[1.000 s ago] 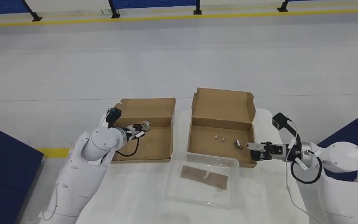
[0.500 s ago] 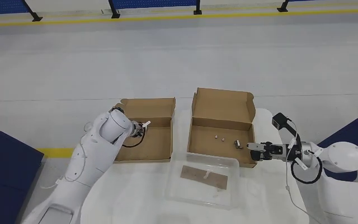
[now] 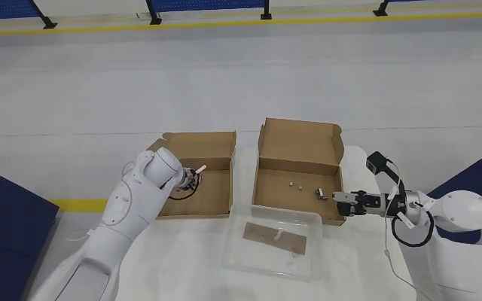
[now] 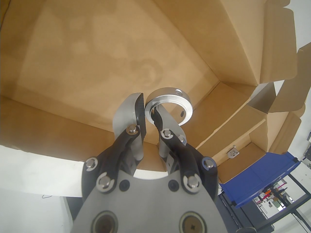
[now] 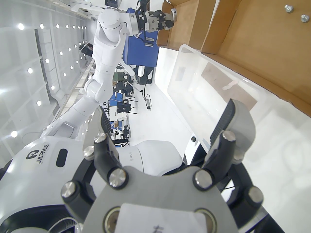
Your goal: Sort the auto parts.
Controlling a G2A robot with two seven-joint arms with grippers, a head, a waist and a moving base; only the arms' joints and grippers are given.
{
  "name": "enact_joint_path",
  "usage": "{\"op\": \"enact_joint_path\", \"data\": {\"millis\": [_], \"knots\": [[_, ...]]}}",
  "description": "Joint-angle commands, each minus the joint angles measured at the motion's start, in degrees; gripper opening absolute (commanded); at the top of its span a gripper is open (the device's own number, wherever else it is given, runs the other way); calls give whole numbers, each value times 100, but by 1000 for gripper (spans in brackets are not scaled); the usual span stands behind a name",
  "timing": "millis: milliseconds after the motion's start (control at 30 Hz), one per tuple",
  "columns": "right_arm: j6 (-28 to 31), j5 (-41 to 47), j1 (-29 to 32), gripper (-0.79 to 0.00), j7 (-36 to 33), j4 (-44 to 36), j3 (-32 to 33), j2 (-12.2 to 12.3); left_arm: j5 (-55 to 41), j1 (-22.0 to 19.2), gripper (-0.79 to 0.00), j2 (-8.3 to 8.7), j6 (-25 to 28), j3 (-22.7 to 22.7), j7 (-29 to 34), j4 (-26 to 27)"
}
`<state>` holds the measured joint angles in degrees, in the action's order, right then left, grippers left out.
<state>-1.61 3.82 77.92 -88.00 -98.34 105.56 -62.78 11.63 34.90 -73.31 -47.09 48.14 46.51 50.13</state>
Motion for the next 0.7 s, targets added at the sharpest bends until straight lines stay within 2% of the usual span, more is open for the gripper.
{"op": "enact_joint_path", "data": {"millis": [0,133,333,500,667], "knots": [[0,1,0,0,0,0,0,0,45,29,-785,1,-89,-68,186,62],[0,1,0,0,0,0,0,0,198,-36,-785,-48,-465,-357,603,76],[0,1,0,0,0,0,0,0,-134,-266,-785,-255,-565,-862,502,-436],[0,1,0,0,0,0,0,0,-134,-245,-785,-254,-556,-858,469,-446],[0,1,0,0,0,0,0,0,-183,-155,-785,-282,-596,-803,161,-438]]}}
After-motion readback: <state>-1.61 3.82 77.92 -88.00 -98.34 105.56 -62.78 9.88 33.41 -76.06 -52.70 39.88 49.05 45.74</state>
